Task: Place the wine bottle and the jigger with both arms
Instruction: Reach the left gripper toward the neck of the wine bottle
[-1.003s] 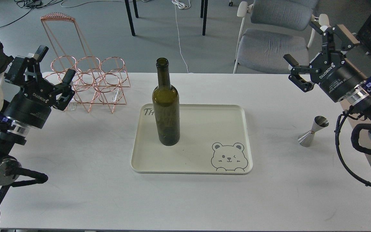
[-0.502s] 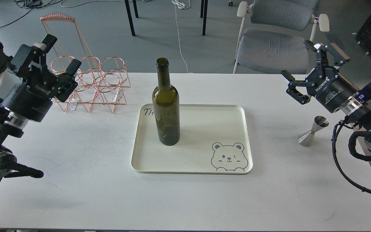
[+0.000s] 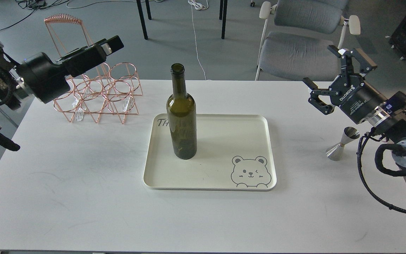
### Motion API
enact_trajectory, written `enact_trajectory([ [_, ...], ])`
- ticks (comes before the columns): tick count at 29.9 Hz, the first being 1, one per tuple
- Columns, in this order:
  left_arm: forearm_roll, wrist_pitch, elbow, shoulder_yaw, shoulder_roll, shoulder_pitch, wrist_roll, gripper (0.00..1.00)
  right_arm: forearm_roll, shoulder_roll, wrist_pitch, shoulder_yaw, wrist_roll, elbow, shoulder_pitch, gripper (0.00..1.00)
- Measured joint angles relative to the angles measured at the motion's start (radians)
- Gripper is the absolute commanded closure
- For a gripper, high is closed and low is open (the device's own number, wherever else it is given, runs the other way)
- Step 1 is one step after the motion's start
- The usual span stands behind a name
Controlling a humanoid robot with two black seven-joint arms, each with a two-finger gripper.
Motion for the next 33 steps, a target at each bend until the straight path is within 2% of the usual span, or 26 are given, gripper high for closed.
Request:
enact_trajectory([
  [4,0.118,0.002,-0.057,0.035,0.002,-0.037,0.000,0.02,-0.005,0.001,0.000,0.001,0.000,-0.002,0.000,0.01],
  [9,0.268,0.002,-0.072,0.079,-0.005,-0.068,0.000,0.02,-0.006,0.001,0.000,0.001,0.001,-0.002,0.000,0.01],
  [33,0.335,-0.006,-0.043,0.157,-0.071,-0.098,0.000,0.02,-0.011,0.000,0.000,0.005,0.002,-0.001,0.001,0.01],
])
